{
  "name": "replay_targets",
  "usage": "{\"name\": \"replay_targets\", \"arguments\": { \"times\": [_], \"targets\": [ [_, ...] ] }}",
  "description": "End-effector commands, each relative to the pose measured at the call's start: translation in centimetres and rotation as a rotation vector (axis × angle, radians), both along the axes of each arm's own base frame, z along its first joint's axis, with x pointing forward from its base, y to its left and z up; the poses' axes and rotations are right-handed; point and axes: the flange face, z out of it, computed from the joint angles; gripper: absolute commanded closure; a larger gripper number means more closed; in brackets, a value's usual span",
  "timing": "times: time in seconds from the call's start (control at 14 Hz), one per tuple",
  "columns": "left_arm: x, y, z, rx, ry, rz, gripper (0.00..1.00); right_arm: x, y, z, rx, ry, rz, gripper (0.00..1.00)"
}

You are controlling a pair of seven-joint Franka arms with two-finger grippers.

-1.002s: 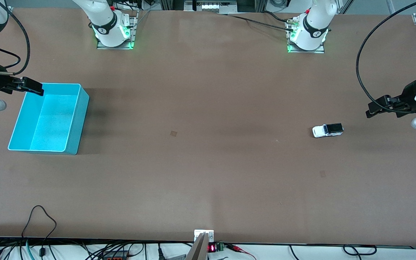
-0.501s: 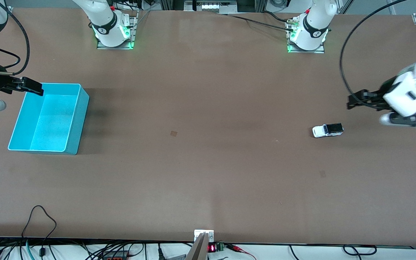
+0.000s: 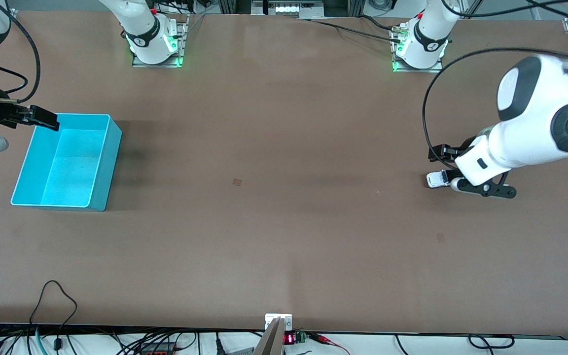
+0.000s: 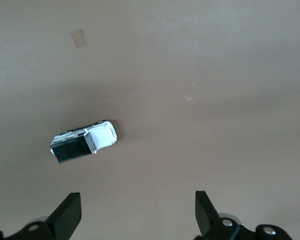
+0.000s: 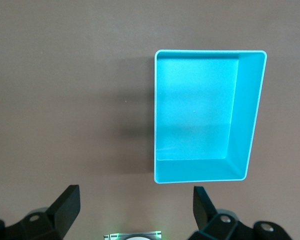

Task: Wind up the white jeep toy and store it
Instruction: 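Lower the left gripper over the white jeep toy, then close the left gripper around the white jeep toy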

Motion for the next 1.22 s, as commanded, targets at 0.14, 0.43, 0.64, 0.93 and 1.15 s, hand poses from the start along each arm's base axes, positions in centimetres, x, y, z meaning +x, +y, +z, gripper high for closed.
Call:
{"name": "replay_targets", "arguments": {
  "times": [0.14,0.43,0.64,0.93,1.15],
  "targets": [
    [-2.5,6.7,-7.6,-0.079,-0.014,-0.286,0.0,-0.1,0.1,0.1,0.041,-0.03,-0.001,0.0],
    [-4.0,6.5,-13.6,-0.024,0.053,-0.593,0.0,0.1,0.4,0.0,0.053,-0.043,0.0,0.0],
    [-4.2,6.3,-16.5,0.025,0.015,-0.856,0.0,0.4,0.6,-0.3,0.055,-0.047,0.004,0.0],
    [-3.9,8.2,-18.9,-0.045,-0.019,-1.081,0.0,0.4,0.7,-0.2,0.055,-0.049,0.006,0.0],
    [-5.2,9.3,-20.9,-0.093,0.019,-1.133,0.0,0.4,0.9,-0.2,0.068,-0.052,0.004,0.0]
  ]
}}
